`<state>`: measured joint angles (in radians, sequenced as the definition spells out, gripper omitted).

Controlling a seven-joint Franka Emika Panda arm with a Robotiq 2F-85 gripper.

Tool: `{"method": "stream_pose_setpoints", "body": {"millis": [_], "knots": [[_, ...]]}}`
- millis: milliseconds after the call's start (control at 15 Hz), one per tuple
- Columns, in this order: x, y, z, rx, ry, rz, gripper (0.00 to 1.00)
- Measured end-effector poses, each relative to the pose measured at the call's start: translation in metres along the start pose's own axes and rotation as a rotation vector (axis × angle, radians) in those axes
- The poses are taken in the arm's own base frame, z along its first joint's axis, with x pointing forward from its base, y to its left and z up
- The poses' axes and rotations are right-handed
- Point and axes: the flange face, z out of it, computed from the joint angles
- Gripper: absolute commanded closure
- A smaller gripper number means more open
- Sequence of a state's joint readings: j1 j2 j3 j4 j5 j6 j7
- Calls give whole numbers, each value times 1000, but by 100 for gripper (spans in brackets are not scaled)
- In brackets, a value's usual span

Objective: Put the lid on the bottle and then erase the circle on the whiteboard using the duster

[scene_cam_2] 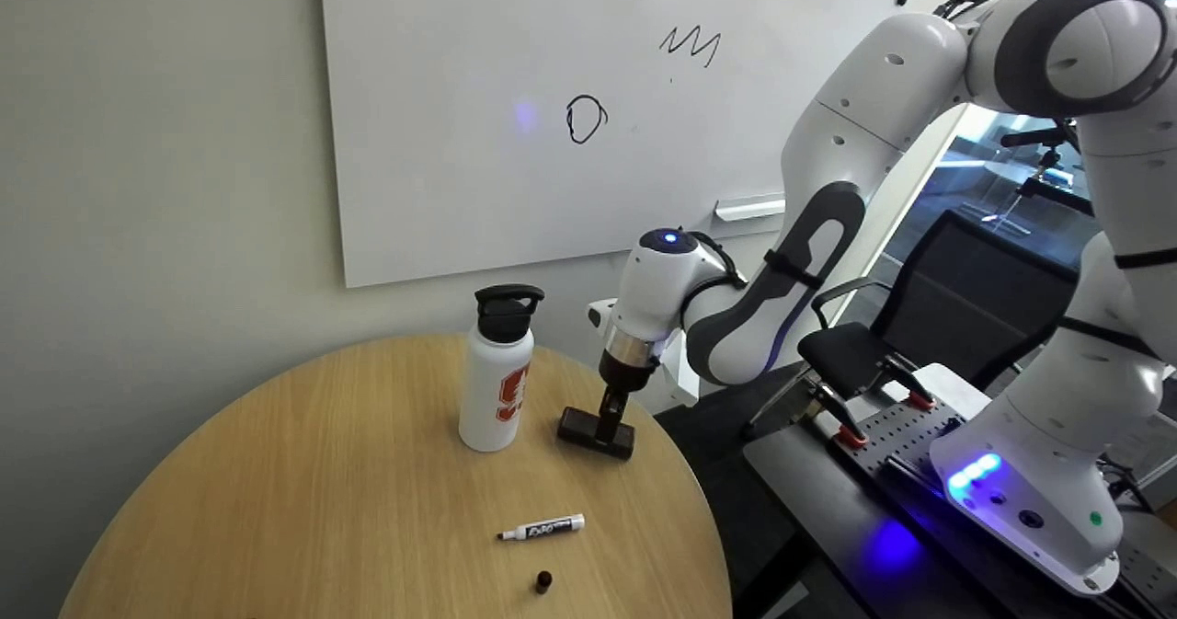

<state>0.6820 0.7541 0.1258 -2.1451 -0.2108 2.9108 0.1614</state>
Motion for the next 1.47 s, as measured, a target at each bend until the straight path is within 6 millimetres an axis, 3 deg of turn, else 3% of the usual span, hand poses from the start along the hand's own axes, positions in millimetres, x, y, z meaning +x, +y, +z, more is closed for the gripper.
{"method": "stream_pose_setpoints", "body": {"millis": [1200, 1267, 1333, 1467], "knots": [[15, 1, 23, -14, -8, 11, 0], [15, 1, 24, -14, -10, 12, 25], [15, 1, 24, -14, -13, 12, 26], [15, 2, 25, -16, -19, 13, 42]]}}
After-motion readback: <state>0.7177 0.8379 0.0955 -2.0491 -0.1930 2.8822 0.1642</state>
